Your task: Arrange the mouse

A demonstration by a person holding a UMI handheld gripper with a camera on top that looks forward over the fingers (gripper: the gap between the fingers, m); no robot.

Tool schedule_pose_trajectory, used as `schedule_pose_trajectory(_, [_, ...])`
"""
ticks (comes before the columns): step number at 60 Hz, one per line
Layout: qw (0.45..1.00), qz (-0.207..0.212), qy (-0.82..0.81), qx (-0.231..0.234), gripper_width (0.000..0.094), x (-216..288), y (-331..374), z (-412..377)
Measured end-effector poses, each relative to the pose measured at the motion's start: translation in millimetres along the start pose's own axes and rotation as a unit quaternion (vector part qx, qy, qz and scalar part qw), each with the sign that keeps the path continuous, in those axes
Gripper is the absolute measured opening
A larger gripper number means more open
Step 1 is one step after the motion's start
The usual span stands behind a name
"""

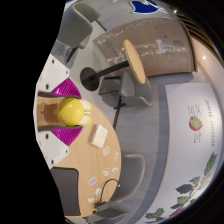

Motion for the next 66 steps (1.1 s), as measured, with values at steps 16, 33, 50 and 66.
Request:
schedule_pose_trajectory(16, [0.982,0.177,0.011,-0.067,0.0385,75,182,117])
schedule_pose_trajectory(33, [0.984,0.053,-0.069,-0.158,0.0385,-20,155,245])
schedule_pose_trajectory(50, [0.990,0.012,-0.073,-0.116,0.0780,-42,163,258])
schedule_pose_trajectory(66, [0.992,0.114,-0.045,-0.035,0.0867,-5,275,231])
Point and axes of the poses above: the point between the fingertips, and its own axes, seen from behind it with the camera up: z to the right, x up, y backward, against the way the camera looks, the point moved 8 cm from there along y, backward, against the way the camera looks, and after that the axes turned 13 degrees about -y, right-handed, at the moved point
